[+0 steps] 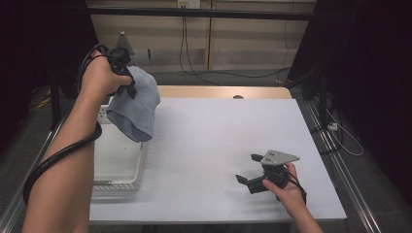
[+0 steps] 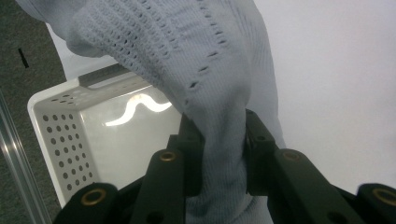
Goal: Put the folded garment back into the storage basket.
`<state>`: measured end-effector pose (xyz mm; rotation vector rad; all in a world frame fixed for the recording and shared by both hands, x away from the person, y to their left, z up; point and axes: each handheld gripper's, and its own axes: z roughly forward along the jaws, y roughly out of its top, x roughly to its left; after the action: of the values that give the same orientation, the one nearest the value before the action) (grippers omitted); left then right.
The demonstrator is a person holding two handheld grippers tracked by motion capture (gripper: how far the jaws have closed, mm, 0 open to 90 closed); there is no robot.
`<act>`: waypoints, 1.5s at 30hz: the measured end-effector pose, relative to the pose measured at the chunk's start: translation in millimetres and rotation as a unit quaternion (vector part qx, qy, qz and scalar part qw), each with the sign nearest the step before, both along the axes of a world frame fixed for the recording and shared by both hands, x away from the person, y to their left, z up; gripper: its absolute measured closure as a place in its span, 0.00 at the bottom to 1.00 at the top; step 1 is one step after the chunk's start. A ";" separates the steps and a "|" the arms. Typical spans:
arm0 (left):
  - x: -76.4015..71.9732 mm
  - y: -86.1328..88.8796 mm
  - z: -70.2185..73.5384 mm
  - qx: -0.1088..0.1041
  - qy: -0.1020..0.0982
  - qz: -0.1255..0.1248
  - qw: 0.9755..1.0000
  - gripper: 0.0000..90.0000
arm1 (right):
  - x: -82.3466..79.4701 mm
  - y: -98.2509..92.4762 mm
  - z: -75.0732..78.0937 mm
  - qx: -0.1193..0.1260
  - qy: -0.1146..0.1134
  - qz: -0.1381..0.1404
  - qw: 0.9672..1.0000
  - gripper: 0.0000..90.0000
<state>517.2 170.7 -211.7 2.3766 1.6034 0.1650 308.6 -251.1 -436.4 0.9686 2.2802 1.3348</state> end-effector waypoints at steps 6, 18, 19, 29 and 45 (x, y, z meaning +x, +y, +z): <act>0.3 6.2 -2.8 0.001 0.003 0.007 1.000 0.82 | 0.2 -0.5 -0.5 0.001 0.001 -0.002 1.000 0.05; 0.0 15.5 -2.5 -0.002 0.006 0.015 1.000 0.82 | 0.5 -1.3 -0.5 0.001 0.001 -0.002 1.000 0.05; 0.0 15.6 -2.2 0.000 0.007 0.016 1.000 0.82 | 0.5 -1.2 -0.5 0.001 0.001 -0.002 1.000 0.05; -1.7 23.5 -4.6 0.004 0.007 0.022 1.000 0.82 | 0.5 -1.3 -0.3 0.004 0.001 -0.001 1.000 0.05; -6.5 30.9 -14.4 0.003 0.015 0.021 1.000 0.82 | -0.1 -0.7 0.3 0.007 0.003 0.001 1.000 0.05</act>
<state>510.6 201.6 -226.1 2.3624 1.6704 0.1436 308.4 -251.8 -436.1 0.9781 2.2795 1.3525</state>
